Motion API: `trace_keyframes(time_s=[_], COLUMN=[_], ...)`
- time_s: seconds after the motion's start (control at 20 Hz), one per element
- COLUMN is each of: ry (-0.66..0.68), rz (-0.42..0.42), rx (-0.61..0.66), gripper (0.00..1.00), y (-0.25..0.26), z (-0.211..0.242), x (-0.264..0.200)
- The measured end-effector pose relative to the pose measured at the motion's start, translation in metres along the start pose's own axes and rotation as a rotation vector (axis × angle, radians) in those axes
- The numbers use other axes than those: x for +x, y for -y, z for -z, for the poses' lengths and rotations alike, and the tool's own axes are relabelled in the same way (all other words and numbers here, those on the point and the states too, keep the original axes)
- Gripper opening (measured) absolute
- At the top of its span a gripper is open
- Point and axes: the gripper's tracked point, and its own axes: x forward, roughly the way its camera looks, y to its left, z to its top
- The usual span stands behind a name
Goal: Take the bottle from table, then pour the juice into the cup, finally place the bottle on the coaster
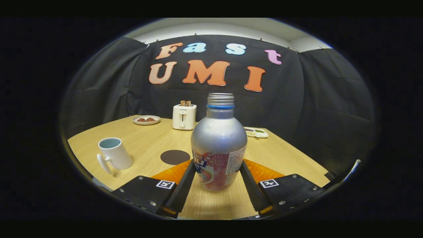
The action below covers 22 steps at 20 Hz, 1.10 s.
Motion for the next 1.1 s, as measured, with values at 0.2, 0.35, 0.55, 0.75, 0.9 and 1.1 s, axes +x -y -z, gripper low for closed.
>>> trace_keyframes(time_s=[0.2,0.35,0.55,0.75,0.9,1.1], ry=[0.001,0.001,-0.001,-0.004,0.004,0.005], rz=[-0.002,0.006,-0.025,-0.052,-0.066,-0.092], rx=[-0.115,-0.233,-0.293,-0.344,-0.396,-0.487], gripper=[0.78,0.78,0.78,0.78,0.78,0.78], y=[-0.014,-0.023,-0.046,-0.067,-0.082,-0.103], z=[-0.012,-0.017,-0.022,-0.027,-0.033,-0.035], x=[-0.001,-0.001,-0.004,-0.004,-0.007,-0.006])
